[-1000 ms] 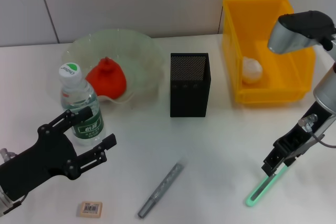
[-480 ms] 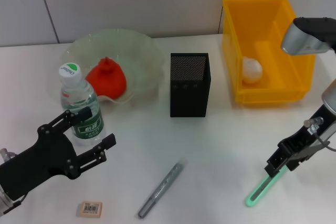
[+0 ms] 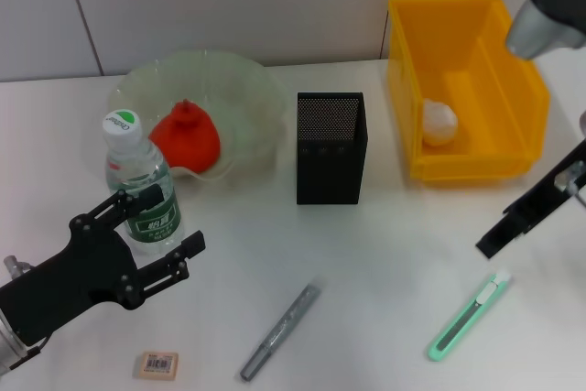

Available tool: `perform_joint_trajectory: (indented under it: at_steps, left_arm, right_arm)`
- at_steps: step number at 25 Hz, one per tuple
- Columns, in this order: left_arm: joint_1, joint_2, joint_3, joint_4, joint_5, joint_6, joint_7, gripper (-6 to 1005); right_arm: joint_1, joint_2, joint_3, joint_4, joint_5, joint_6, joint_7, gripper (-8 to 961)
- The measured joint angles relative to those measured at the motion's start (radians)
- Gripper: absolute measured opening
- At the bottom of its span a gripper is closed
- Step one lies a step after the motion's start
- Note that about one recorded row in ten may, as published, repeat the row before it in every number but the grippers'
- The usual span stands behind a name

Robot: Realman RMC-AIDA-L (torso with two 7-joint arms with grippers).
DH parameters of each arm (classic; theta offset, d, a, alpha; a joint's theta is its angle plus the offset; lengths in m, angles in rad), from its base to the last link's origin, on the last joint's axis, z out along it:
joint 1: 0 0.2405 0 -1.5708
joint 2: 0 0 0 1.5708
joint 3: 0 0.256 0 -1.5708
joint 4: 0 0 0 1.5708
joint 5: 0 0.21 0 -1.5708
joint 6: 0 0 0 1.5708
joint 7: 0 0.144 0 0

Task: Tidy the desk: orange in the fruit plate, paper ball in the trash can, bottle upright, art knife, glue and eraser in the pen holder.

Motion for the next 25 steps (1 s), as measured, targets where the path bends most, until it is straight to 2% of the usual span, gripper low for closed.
perform_joint_trajectory:
  at_steps: [3,8,17,20,22,23,25]
  left_arm:
    - [-0.001,0.000,0.000,-0.001,0.000,-0.001,0.001,809]
    - [-0.003,-0.001,0.000,0.001,0.000,-0.001,0.001,809]
    - [-0.009,-0.001,0.000,-0.001,0.000,-0.001,0.001,809]
    - [-0.010,-0.001,0.000,-0.001,0.000,-0.001,0.001,809]
    - [-0.011,0.000,0.000,-0.001,0.000,-0.001,0.001,809]
    - [-0.011,0.000,0.000,-0.001,0.000,-0.001,0.001,809]
    - [-0.011,0.000,0.000,-0.001,0.000,-0.001,0.001,809]
  right_arm:
    - [0.001,-0.008,-0.002,0.031,0.001,0.006,-0.134,562]
    - [0.006,-0.005,-0.037,0.042,-0.001,-0.006,-0.331,562]
    - [-0.003,-0.002,-0.112,0.049,-0.012,-0.014,-0.527,563]
    - [-0.005,-0.002,-0.158,0.045,-0.014,-0.027,-0.567,562]
    - [-0.009,-0.003,-0.210,0.044,-0.026,-0.039,-0.583,561]
    - [-0.014,0.001,-0.273,0.043,-0.054,-0.045,-0.594,561]
    - [-0.016,0.004,-0.300,0.042,-0.069,-0.046,-0.597,560]
